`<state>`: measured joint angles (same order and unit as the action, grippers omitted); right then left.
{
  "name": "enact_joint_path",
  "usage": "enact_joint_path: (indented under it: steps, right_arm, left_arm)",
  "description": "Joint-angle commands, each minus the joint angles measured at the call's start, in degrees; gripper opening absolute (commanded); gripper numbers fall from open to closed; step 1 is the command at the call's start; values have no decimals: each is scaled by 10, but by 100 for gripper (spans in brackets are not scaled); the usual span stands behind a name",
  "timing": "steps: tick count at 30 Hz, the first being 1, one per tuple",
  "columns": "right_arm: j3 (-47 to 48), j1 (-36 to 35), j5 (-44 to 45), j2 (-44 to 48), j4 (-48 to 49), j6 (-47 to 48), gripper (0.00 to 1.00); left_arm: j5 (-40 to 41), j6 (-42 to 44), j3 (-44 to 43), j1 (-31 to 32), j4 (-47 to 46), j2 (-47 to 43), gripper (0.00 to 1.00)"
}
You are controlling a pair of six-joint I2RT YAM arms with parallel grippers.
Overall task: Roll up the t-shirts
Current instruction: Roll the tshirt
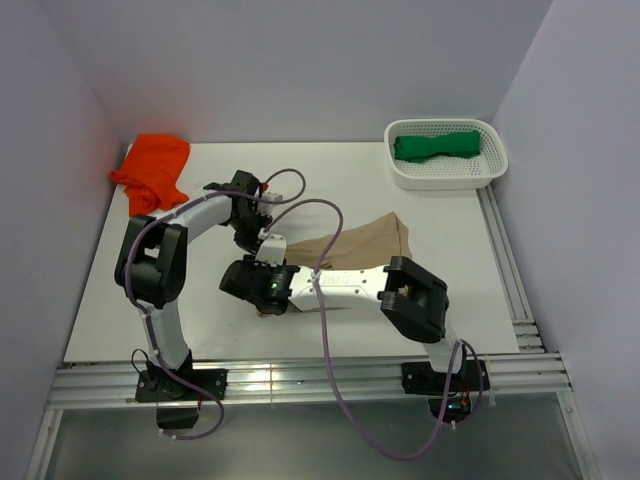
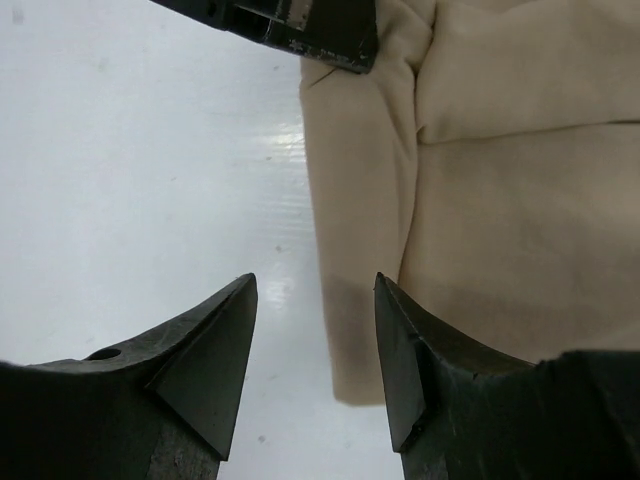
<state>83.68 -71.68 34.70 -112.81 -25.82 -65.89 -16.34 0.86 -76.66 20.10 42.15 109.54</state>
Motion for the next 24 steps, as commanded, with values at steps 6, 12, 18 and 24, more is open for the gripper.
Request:
enact_joint_path:
  steps: [6, 12, 18, 24]
  right_arm:
    - [126, -1, 106, -100, -121, 58, 57]
    - [171, -11, 137, -128, -152, 71, 56]
    - [198, -15, 129, -156, -171, 73, 48]
    - [193, -16, 116, -171, -179, 67, 47]
  left_arm:
    - [39, 5, -48, 19, 44, 8, 13]
    - [45, 3, -60, 25, 56, 21, 13]
    - [45, 0, -74, 31, 65, 36, 15]
    - [45, 0, -87, 34, 73, 50, 17]
